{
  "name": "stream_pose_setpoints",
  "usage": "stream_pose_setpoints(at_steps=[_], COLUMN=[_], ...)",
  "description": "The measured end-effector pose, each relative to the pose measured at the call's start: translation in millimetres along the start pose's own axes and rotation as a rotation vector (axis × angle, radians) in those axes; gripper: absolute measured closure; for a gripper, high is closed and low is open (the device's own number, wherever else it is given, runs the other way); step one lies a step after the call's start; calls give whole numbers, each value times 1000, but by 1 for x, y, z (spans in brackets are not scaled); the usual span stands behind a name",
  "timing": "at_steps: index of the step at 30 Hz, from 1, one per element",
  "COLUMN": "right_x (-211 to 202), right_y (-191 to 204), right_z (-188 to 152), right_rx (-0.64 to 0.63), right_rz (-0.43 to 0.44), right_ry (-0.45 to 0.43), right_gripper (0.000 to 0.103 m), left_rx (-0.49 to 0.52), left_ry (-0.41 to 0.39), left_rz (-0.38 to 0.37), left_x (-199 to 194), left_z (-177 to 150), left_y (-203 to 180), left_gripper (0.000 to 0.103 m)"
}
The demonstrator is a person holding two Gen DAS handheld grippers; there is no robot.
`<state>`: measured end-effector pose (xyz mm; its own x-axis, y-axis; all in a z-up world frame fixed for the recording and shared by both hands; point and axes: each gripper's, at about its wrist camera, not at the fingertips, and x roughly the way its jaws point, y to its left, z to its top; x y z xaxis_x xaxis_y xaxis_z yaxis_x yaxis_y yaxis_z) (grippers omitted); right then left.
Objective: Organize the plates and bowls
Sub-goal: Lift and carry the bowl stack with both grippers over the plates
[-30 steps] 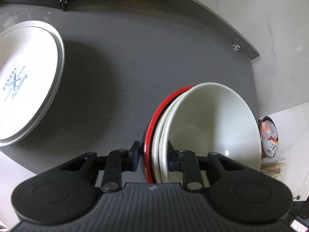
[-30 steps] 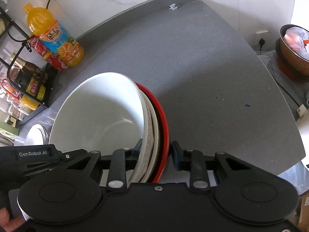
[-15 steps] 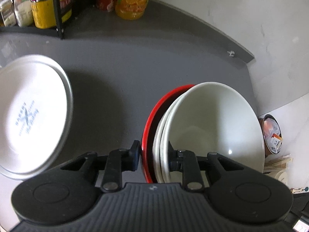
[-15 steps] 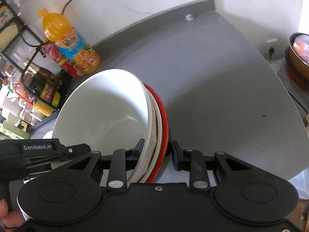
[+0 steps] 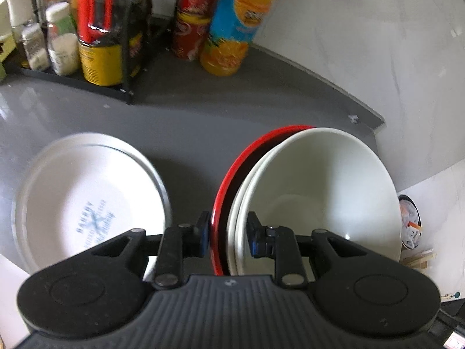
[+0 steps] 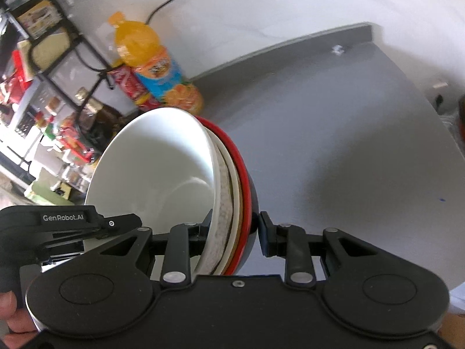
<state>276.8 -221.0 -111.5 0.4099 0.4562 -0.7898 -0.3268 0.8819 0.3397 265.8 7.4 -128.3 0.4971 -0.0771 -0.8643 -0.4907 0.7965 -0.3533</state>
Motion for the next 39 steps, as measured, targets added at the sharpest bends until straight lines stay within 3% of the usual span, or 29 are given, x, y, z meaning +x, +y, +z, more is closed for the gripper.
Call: stream_pose_setpoints(at_steps=[4,20,27,39], right_x=[3,37,57,77], right_y=[22,105,131,143], right_z=[1,-11,-21,-44], right_rx=[-23,-57,-66,-27], right_rz=[15,66,55,9], right_ry=[2,57,93,159], right_gripper=[75,75,75,75], left_rx=[-12,-55,-57,-2], left_ry=[-10,-13,28,131], left_rz=[14,61,79,76], left_x=[-15,-47,-40,-14], left_z=[17,35,45,44], left_y=[20,105,139,174], left_gripper=[79,79,79,79])
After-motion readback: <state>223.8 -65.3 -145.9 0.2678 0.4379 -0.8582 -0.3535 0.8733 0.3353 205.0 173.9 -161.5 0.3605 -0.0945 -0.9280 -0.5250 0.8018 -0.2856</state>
